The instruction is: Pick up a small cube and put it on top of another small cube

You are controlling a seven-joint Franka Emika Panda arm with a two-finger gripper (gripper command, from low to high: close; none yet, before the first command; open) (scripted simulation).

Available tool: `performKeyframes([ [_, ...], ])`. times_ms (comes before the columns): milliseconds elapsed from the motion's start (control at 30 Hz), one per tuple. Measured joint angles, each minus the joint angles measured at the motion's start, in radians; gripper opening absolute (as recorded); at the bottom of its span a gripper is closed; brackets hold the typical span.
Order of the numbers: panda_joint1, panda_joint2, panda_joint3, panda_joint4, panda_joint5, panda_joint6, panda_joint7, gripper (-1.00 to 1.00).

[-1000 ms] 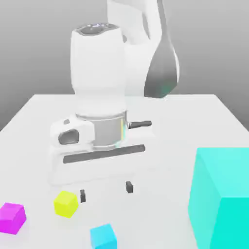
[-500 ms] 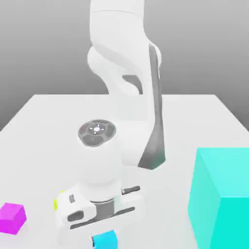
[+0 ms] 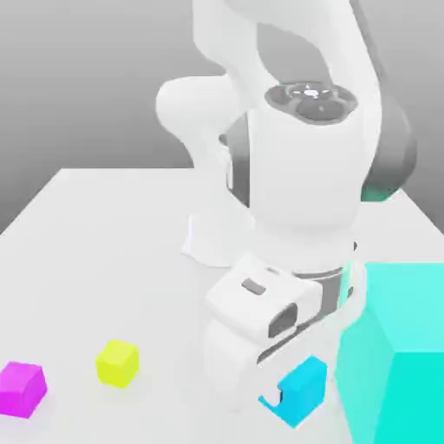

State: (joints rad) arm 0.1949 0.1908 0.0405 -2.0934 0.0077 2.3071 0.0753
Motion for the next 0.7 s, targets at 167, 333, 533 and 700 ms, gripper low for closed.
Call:
performKeyframes([
  [167, 0.111, -0.057, 0.086, 0.172, -0.037, -0.216, -0.124, -1.0],
  [333, 0.191, -0.068, 0.142, 0.185, -0.029, -0.278, -0.244, -1.0],
  [533, 0.189, -0.043, 0.145, 0.139, -0.035, -0.209, -0.246, 1.0],
  [700, 0.189, -0.064, 0.145, 0.177, -0.034, -0.266, -0.25, 1.0],
])
